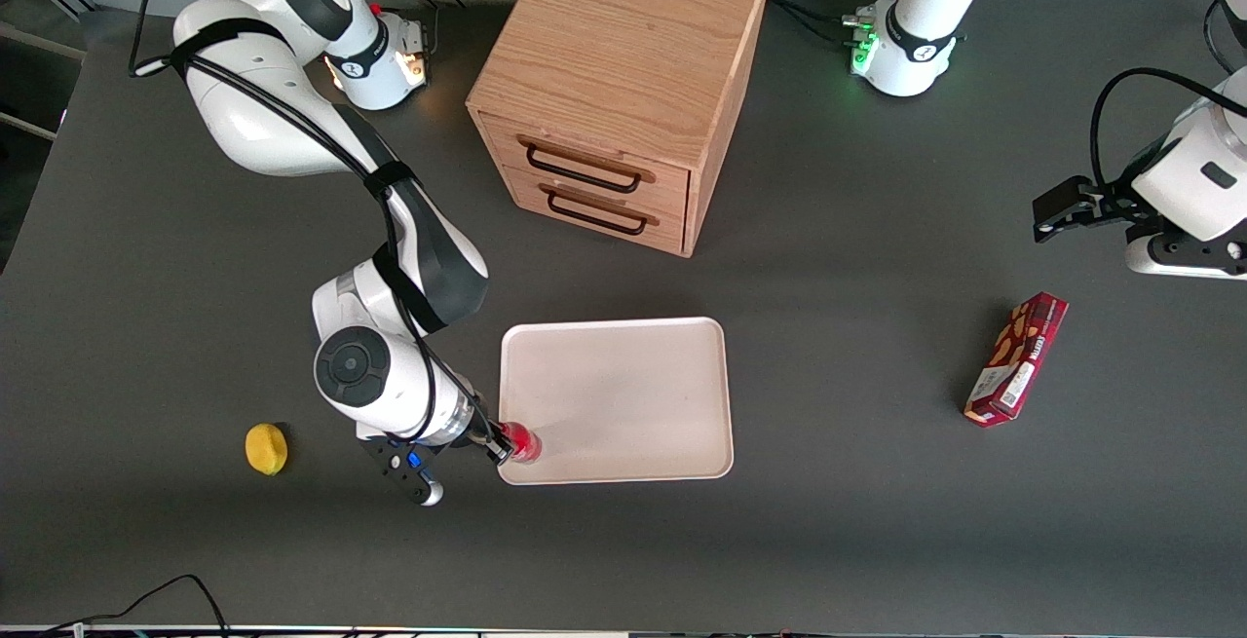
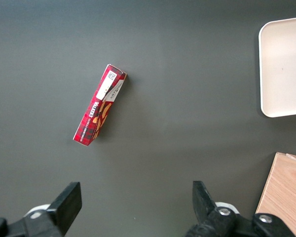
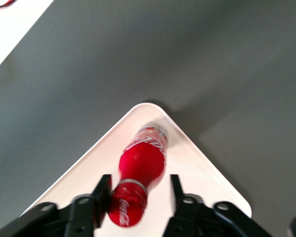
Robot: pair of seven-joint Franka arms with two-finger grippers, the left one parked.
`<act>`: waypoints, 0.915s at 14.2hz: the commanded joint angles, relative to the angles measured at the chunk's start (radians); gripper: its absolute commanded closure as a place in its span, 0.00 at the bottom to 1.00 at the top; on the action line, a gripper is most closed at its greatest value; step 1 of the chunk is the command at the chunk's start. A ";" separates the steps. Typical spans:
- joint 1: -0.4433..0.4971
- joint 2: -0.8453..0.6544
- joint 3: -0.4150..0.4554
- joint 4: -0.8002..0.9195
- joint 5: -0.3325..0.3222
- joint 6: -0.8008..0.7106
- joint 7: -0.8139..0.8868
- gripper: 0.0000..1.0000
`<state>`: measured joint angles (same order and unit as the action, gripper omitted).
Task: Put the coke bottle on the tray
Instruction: 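Open the right gripper, release the bottle upright, and withdraw the arm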
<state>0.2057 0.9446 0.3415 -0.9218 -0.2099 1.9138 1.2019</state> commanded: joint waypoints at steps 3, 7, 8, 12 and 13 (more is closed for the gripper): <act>-0.115 -0.229 0.147 -0.032 -0.092 -0.285 -0.101 0.00; -0.261 -0.640 0.162 -0.340 -0.060 -0.432 -0.428 0.00; -0.285 -0.738 0.118 -0.418 0.008 -0.443 -0.503 0.00; -0.284 -1.091 -0.181 -0.781 0.211 -0.389 -0.844 0.00; -0.281 -1.175 -0.228 -0.901 0.211 -0.339 -0.901 0.00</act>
<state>-0.0671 -0.0115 0.2004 -1.4954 -0.0406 1.4526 0.4277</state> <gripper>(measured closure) 0.000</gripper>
